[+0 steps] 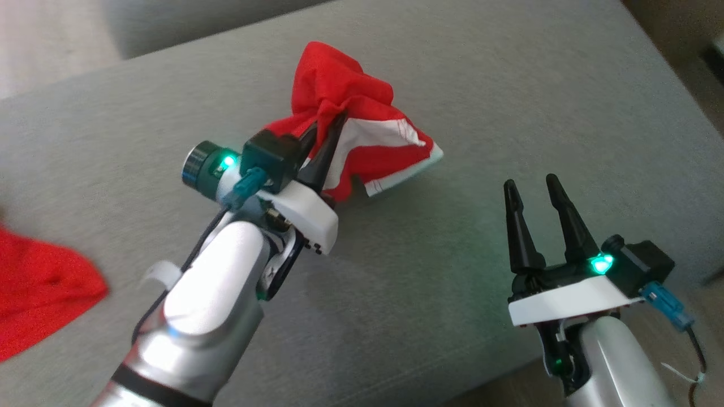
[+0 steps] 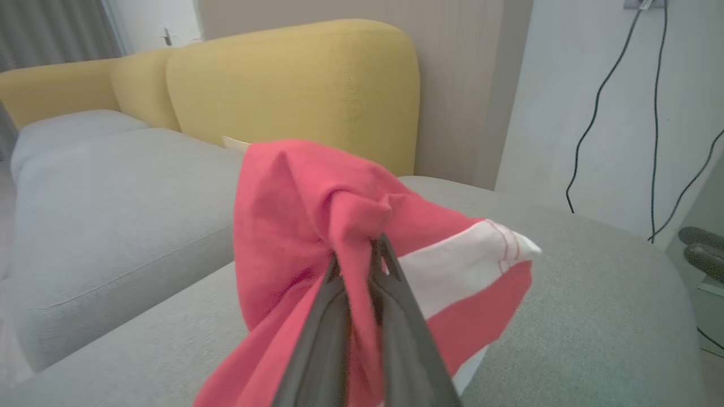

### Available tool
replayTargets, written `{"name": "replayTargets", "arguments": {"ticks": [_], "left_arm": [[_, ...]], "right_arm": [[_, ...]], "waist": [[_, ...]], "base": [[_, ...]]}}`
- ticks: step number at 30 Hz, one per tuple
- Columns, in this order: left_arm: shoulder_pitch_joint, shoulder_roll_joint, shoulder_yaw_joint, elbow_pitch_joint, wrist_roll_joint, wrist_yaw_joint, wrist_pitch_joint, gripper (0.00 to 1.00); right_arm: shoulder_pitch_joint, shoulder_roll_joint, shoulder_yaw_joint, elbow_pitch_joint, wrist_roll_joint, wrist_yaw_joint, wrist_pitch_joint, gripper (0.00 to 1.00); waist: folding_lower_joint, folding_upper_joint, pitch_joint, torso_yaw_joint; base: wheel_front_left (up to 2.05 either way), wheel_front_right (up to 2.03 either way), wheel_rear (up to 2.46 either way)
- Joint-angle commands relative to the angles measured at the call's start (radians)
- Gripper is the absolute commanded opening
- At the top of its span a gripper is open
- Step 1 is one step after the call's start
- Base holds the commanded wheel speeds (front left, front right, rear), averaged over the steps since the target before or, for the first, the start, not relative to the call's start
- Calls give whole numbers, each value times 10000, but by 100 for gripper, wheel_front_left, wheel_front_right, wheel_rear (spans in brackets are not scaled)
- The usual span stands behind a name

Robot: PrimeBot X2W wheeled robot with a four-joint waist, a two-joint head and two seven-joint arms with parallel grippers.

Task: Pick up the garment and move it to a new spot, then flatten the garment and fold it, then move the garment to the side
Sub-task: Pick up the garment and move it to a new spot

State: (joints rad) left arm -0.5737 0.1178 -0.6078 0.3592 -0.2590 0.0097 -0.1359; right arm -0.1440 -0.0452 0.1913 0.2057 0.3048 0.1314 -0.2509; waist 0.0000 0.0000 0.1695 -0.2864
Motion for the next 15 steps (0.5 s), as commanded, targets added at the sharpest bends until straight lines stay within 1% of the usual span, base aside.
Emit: {"name": "replayTargets", "arguments": {"ticks": [1,2,3,4,8,11,15], "left_arm": [[-741,-53,178,159,104,56,-189,0],[-741,-53,178,159,104,56,-189,0],[-801,-118,131,411,116,75,-260,31],[-858,-175,77,663,133,88,-329,100],[-1022,-359,-44,1376,85,104,-687,100],[-1063,-400,30,1640,6,171,-927,100],[-986,-288,324,1665,-106,307,-1150,100]], "right_arm": [[-386,-50,298,-406,114,-7,-108,100],[-386,-50,298,-406,114,-7,-108,100],[-388,-50,313,-424,130,-7,-108,100],[-384,-50,319,-436,142,-7,-108,100],[-332,-50,214,-453,128,-7,-108,100],[-300,-50,125,-454,58,-7,-109,100],[-232,-50,38,-421,-71,-7,-109,100]], "waist": [[0,0,460,-775],[0,0,460,-775],[0,0,488,-847],[0,0,504,-894],[0,0,478,-835],[0,0,382,-528],[0,0,161,53]], "base": [[0,0,0],[0,0,0],[0,0,0],[0,0,0],[0,0,0],[0,0,0],[0,0,0]]}}
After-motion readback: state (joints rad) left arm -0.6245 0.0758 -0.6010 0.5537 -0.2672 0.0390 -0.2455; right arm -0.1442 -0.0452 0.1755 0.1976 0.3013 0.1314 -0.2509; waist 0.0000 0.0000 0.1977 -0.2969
